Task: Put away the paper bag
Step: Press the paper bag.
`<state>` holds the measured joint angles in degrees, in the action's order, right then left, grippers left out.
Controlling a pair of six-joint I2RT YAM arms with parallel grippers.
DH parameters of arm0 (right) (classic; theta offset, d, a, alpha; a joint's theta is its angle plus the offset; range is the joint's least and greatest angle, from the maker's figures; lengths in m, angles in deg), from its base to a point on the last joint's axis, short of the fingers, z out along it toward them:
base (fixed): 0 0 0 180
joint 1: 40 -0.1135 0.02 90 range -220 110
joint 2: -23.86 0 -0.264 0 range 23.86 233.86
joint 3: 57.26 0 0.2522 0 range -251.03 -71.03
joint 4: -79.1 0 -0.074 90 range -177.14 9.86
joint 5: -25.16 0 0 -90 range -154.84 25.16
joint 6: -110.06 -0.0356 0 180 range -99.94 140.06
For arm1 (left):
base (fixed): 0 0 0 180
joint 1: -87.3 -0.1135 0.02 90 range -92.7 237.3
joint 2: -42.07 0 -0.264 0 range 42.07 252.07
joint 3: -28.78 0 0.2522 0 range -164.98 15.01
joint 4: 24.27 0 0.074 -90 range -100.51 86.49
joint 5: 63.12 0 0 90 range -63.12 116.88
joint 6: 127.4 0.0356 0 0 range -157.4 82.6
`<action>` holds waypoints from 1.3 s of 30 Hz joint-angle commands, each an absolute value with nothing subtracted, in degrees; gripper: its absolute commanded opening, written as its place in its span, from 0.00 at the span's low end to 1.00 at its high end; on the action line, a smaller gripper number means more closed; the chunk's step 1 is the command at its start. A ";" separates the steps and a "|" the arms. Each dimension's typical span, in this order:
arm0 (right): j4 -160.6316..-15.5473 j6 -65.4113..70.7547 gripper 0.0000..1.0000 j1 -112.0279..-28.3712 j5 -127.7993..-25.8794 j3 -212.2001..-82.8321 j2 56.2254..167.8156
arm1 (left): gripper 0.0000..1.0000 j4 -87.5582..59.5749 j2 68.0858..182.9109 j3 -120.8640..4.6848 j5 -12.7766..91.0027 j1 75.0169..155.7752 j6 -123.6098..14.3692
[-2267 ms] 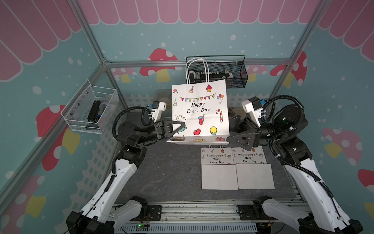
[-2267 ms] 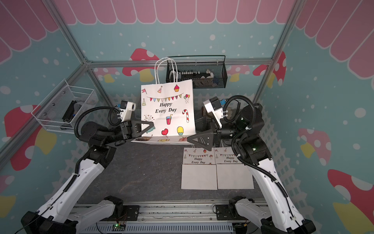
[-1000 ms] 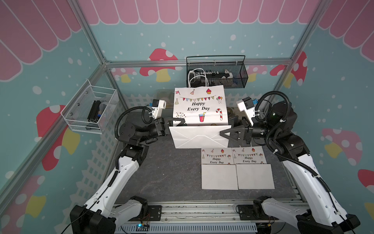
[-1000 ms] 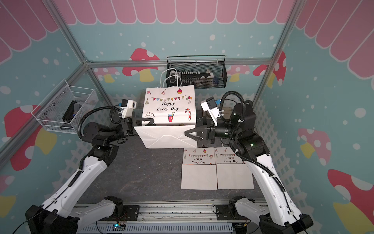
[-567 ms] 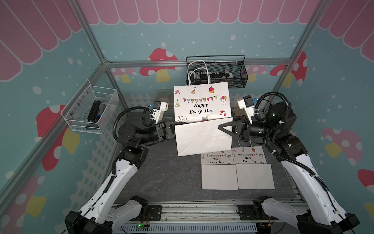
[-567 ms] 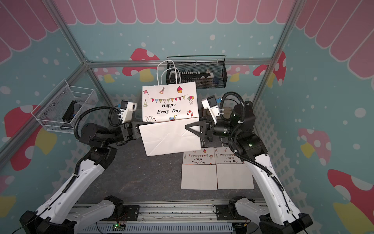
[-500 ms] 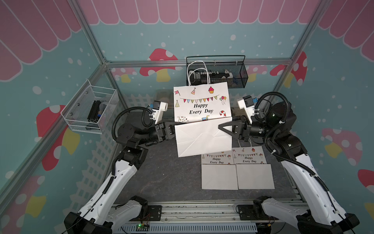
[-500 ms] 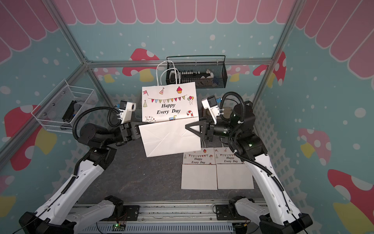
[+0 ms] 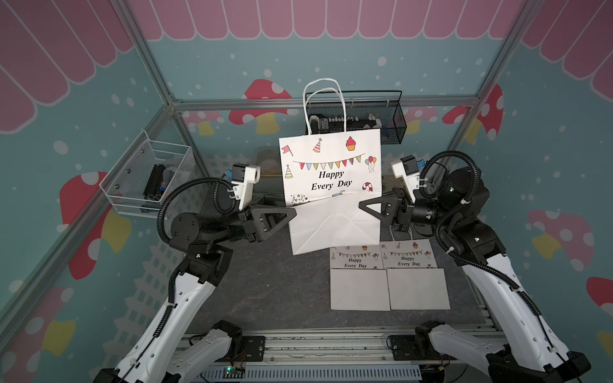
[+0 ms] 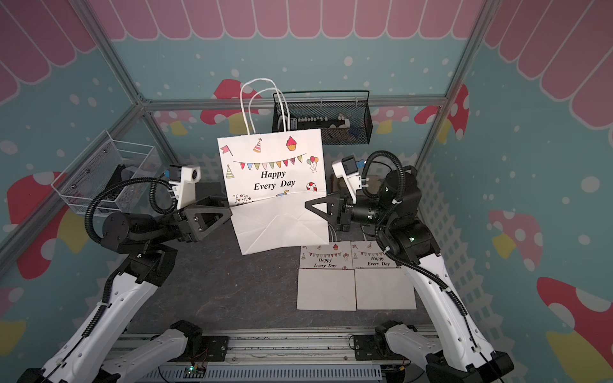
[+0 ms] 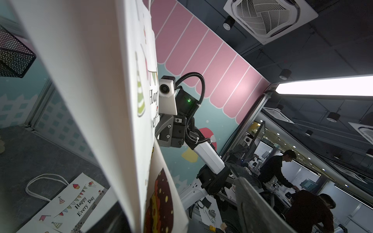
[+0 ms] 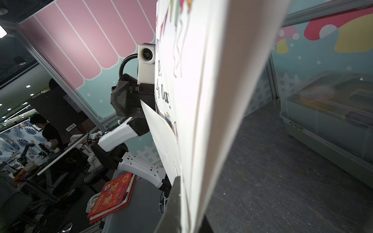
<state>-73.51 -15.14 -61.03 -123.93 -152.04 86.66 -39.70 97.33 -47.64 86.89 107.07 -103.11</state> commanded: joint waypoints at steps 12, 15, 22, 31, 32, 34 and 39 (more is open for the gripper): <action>-77.90 -20.52 0.00 -60.96 -126.36 -152.20 86.22 | 0.46 -1.65 96.64 -55.46 79.17 109.87 -75.55; -78.17 -20.90 0.00 -61.55 -126.66 -151.67 86.51 | 0.41 -0.36 96.23 -55.39 76.54 110.23 -73.99; -77.73 -20.55 0.00 -63.29 -126.35 -151.00 87.04 | 0.19 -1.31 96.55 -55.76 75.73 112.20 -73.69; -72.67 -16.37 0.00 -63.46 -125.66 -152.88 87.93 | 0.00 -5.04 96.15 -55.61 75.90 113.31 -75.01; -72.40 -16.09 0.02 -63.48 -125.58 -153.22 87.91 | 0.00 -5.06 96.12 -55.56 75.95 113.31 -75.08; -71.94 -15.57 0.10 -63.40 -125.10 -153.79 87.84 | 0.00 -5.06 96.12 -55.47 76.14 113.31 -75.36; -70.93 -13.87 0.33 -63.39 -123.56 -155.52 87.58 | 0.00 -4.46 95.92 -55.13 76.37 113.31 -75.45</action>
<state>-71.72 -15.52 -63.00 -124.08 -153.22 87.65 -3.50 96.81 -54.13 76.36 113.06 -75.55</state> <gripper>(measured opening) 0.311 0.050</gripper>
